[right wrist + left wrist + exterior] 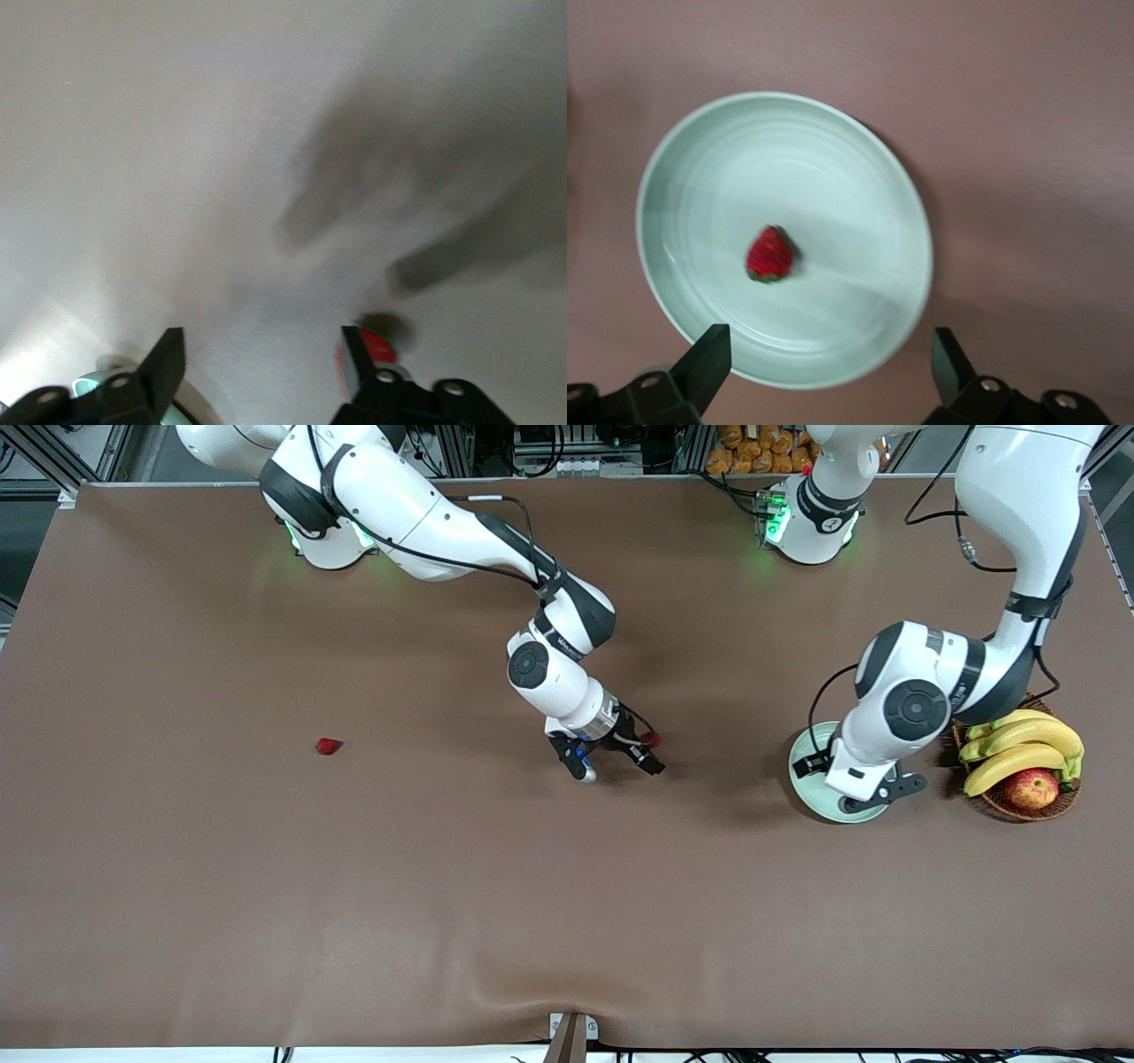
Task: Collect all strawberries into plate
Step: 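Carry the strawberry with the right gripper while the left gripper drops one on the plate, then grasp the third strawberry with the right gripper while the left gripper grasps the second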
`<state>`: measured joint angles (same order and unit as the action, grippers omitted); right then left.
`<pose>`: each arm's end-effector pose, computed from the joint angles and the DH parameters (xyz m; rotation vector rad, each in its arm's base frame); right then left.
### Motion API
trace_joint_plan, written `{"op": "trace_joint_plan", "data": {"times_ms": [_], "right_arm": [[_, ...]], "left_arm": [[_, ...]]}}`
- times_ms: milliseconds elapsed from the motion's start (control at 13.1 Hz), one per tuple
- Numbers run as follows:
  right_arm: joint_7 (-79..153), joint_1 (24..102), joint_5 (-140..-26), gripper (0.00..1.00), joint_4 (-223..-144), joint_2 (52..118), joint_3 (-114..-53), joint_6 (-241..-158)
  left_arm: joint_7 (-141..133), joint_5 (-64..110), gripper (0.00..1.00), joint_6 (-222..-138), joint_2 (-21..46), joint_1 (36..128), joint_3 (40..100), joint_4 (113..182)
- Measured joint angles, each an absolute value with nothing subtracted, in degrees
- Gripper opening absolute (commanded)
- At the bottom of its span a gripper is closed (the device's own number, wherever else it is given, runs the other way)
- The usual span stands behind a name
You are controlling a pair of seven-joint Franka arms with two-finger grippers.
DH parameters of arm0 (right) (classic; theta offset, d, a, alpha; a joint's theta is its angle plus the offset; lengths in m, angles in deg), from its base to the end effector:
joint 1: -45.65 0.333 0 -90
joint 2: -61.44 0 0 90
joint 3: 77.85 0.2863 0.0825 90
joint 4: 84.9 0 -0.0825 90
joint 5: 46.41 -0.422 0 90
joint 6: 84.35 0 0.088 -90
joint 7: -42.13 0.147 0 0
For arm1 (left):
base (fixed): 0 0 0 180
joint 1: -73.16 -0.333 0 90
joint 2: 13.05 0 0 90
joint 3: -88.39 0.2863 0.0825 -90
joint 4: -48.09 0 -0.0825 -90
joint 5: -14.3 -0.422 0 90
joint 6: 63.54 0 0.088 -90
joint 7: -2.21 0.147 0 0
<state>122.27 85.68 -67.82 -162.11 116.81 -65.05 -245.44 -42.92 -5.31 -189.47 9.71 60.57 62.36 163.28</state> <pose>0.5212 0.6040 0.1246 -2.2642 1.1568 0.1784 0.5821 -0.1257 0.1678 -2.9436 -0.5146 0.1352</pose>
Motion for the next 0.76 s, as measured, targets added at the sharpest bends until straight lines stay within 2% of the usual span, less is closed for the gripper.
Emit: {"op": "trace_joint_plan", "data": {"times_ms": [153, 305, 763], "right_arm": [[122.30, 85.59, -65.05, 1.00, -161.57, 116.20, -67.12, -242.08], [122.12, 83.84, -63.67, 1.00, -160.87, 114.68, -68.94, -234.27], [104.54, 68.85, -62.32, 1.00, -160.04, 105.11, -69.55, -203.33]], "left_arm": [[-47.90, -5.26, 1.00, -189.43, 9.86, 62.32, 61.60, 163.23], [-53.19, -5.19, 1.00, -189.43, 10.50, 65.03, 61.51, 163.03], [-68.32, -4.97, 1.00, -189.44, 12.95, 75.40, 61.27, 161.30]]}}
